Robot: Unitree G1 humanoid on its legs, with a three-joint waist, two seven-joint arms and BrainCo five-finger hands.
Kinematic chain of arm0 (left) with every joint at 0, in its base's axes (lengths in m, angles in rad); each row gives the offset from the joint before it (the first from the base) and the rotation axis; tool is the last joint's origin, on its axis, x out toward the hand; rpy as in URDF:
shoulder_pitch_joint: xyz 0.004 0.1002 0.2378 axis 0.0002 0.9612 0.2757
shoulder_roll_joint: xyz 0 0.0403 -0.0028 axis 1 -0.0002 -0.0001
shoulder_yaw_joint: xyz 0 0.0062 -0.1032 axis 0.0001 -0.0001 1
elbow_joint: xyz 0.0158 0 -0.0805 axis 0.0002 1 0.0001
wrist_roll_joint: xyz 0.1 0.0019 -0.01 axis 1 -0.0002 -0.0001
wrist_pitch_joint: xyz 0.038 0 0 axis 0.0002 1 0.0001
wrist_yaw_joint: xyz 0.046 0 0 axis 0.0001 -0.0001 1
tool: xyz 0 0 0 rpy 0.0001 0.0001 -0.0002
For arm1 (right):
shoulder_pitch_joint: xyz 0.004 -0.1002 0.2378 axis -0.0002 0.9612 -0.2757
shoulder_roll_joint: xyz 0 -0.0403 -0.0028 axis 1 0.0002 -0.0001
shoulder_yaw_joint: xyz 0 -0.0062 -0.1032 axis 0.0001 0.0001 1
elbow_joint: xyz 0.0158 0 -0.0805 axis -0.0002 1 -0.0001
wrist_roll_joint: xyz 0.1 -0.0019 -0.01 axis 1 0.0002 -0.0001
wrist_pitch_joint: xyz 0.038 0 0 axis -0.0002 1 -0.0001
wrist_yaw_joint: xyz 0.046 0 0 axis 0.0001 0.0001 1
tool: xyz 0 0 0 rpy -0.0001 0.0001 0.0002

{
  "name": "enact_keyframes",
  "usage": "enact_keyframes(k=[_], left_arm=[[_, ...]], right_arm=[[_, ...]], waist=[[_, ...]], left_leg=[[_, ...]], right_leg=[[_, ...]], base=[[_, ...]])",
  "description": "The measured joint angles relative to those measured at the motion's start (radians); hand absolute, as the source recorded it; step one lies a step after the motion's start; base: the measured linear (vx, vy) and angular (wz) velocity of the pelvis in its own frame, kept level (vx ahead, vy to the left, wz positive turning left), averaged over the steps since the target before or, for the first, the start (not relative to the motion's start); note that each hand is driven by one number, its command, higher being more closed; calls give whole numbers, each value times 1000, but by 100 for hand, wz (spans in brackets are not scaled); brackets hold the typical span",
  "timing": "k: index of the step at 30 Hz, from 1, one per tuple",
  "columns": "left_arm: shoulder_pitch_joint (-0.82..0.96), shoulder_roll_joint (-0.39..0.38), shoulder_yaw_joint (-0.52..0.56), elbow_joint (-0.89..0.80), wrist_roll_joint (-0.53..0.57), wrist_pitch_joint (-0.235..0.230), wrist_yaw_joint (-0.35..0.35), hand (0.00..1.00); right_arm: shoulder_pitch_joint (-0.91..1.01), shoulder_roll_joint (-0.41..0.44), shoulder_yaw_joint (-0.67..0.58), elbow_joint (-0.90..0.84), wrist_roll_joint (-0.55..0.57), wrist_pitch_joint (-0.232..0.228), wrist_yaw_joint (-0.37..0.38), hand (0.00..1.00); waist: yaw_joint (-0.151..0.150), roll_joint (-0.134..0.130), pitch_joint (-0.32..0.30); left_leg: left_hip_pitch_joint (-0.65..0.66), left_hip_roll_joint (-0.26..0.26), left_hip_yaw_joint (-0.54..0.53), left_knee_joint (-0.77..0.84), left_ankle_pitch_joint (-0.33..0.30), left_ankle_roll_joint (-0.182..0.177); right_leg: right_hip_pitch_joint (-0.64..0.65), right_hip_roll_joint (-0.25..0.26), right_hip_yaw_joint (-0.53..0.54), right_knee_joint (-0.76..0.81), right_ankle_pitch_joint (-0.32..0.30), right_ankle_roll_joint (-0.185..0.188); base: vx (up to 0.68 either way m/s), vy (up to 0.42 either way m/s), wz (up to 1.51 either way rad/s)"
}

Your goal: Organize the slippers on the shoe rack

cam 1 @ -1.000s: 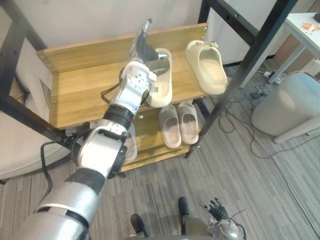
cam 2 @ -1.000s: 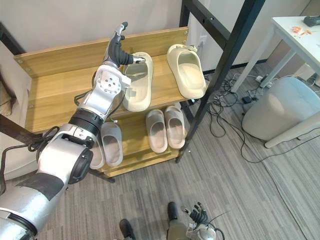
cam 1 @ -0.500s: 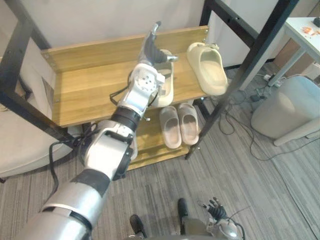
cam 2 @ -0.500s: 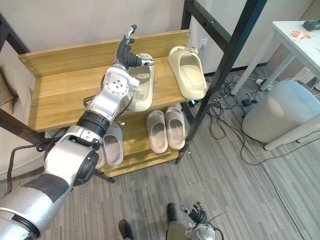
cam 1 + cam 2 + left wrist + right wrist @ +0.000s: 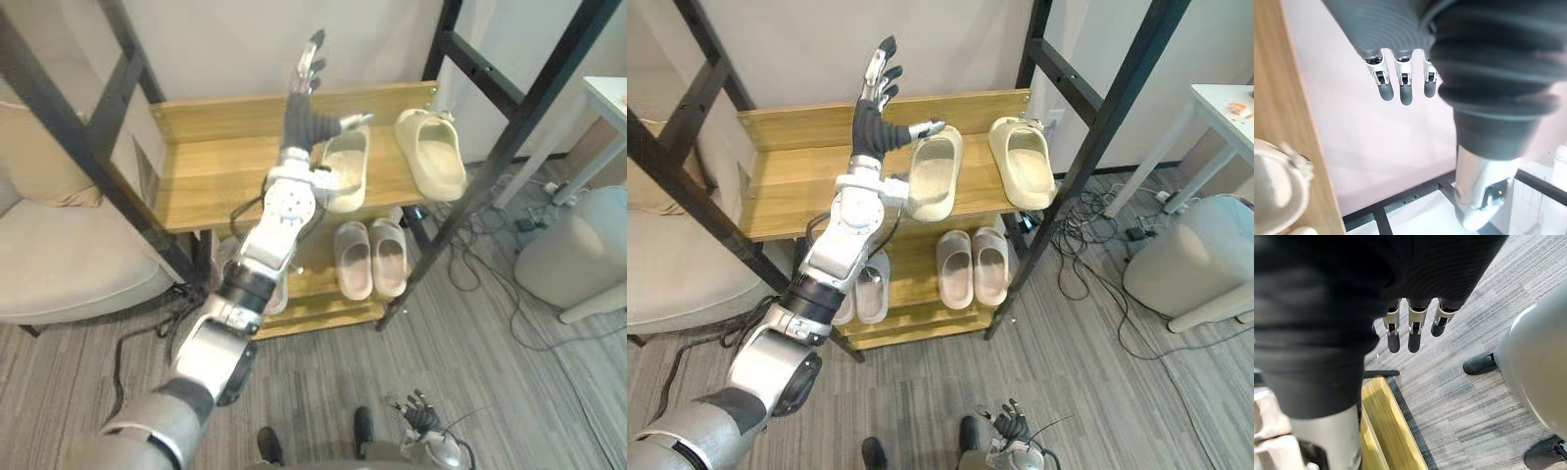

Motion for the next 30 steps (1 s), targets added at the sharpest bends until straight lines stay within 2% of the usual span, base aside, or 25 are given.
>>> enact_keyframes(k=[9,11,17,30], left_arm=[[68,-65,-38,0,-34,0,-52,0],[71,-78,-77,55,-45,1,-75,0],[76,-147,-97,148,-50,3,-90,0],[88,-156,-56,234,-30,2,-78,0]], right_arm=[[-1,7,1,2,-3,18,-4,0],[0,9,1,3,-4,20,-4,0],[2,8,0,3,-9,20,-10,0],[2,9,-2,11,-11,20,-21,0]], waist=[[13,-9,-7],[15,-9,-7],[15,-9,-7],[14,-22,-14]], left_leg=[[3,-2,-28,0,9,1],[3,-2,-36,0,9,1],[3,-1,-43,0,12,2],[1,0,-19,0,8,-4]], right_leg=[[30,-2,-26,-21,7,2],[33,-3,-31,-21,7,1],[34,-2,-32,-21,7,1],[20,0,-15,-19,7,2]], base=[[2,12,10],[-20,11,5],[-49,6,1],[-36,7,-4]])
